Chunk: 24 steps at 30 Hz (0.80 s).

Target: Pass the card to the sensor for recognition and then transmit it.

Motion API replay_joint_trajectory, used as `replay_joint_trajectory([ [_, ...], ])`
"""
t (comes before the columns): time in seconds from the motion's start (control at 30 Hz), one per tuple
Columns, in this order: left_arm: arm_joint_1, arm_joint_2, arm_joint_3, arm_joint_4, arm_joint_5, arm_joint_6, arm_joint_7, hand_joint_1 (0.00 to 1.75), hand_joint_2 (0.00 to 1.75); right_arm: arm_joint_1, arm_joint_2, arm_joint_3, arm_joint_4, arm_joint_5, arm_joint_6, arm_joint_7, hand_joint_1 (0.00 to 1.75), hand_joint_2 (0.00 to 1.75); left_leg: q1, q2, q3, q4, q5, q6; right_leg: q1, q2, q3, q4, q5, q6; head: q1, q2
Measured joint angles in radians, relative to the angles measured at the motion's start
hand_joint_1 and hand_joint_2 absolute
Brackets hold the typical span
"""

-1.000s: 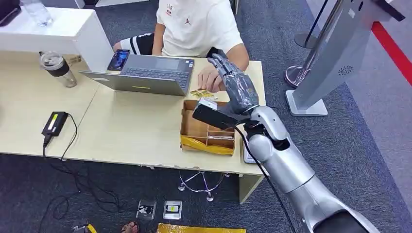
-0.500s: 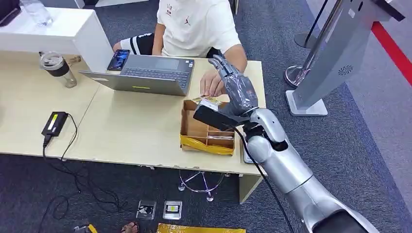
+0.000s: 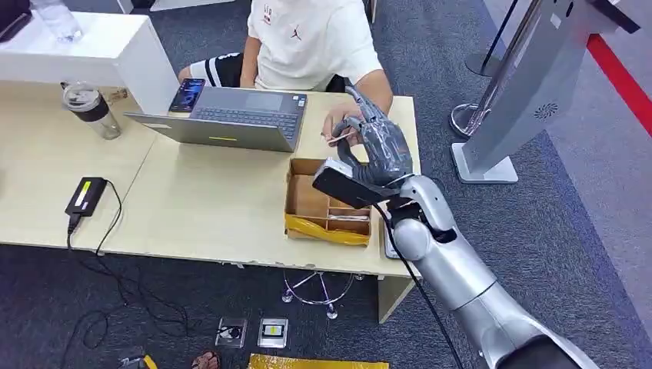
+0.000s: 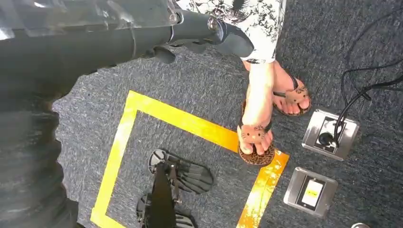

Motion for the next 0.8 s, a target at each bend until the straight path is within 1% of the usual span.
replay_joint_trajectory([
  [0.1, 0.000, 0.000, -0.001, 0.000, 0.001, -0.001, 0.000, 0.00, 1.75, 0.006, -0.004, -0.001, 0.000, -0.023, -0.010, -0.002, 1.75, 1.75, 0.000, 0.000, 0.000, 0.000, 0.000, 0.000, 0.000, 0.000, 0.000, 0.000, 0.000, 0.000, 0.000, 0.000],
  [0.2, 0.000, 0.000, -0.001, 0.000, 0.004, -0.002, 0.000, 0.00, 1.75, 0.013, -0.005, -0.005, 0.000, -0.069, -0.037, -0.013, 1.75, 1.75, 0.000, 0.000, 0.000, 0.000, 0.000, 0.000, 0.000, 0.000, 0.000, 0.000, 0.000, 0.000, 0.000, 0.000],
  [0.4, 0.000, 0.001, -0.001, 0.000, 0.025, -0.005, 0.011, 0.00, 1.75, 0.066, 0.002, -0.028, 0.005, -0.205, -0.137, -0.023, 1.75, 1.75, 0.000, 0.000, 0.000, 0.000, 0.000, 0.000, 0.000, 0.000, 0.000, 0.000, 0.000, 0.000, 0.000, 0.000],
  [0.5, 0.000, 0.000, -0.001, 0.000, 0.037, 0.001, 0.019, 0.00, 1.75, 0.104, 0.014, -0.046, 0.010, -0.301, -0.155, -0.038, 1.75, 1.75, 0.000, 0.000, 0.000, 0.000, -0.001, 0.000, 0.000, 0.000, 0.000, 0.000, 0.000, 0.000, 0.000, 0.000],
  [0.6, 0.000, 0.000, -0.001, 0.000, 0.060, 0.024, 0.034, 0.00, 1.75, 0.109, 0.014, -0.072, 0.029, -0.456, -0.162, -0.067, 1.75, 1.75, 0.000, 0.000, 0.000, 0.000, -0.001, 0.000, 0.000, 0.000, 0.000, 0.000, 0.000, 0.000, 0.000, 0.000],
  [0.67, 0.000, -0.003, -0.001, 0.000, 0.074, 0.043, 0.042, 0.00, 1.75, 0.110, 0.013, -0.093, 0.057, -0.536, -0.171, -0.093, 1.75, 1.75, 0.000, 0.000, 0.000, 0.000, 0.000, 0.000, 0.000, 0.000, 0.000, 0.000, 0.000, 0.000, 0.000, 0.000],
  [0.8, 0.000, -0.012, -0.001, 0.000, 0.093, 0.070, 0.058, 0.00, 1.75, 0.121, 0.014, -0.123, 0.111, -0.624, -0.176, -0.121, 1.75, 1.75, 0.000, 0.000, 0.000, 0.000, -0.001, 0.000, 0.000, 0.000, 0.000, 0.000, 0.000, 0.000, 0.000, 0.000],
])
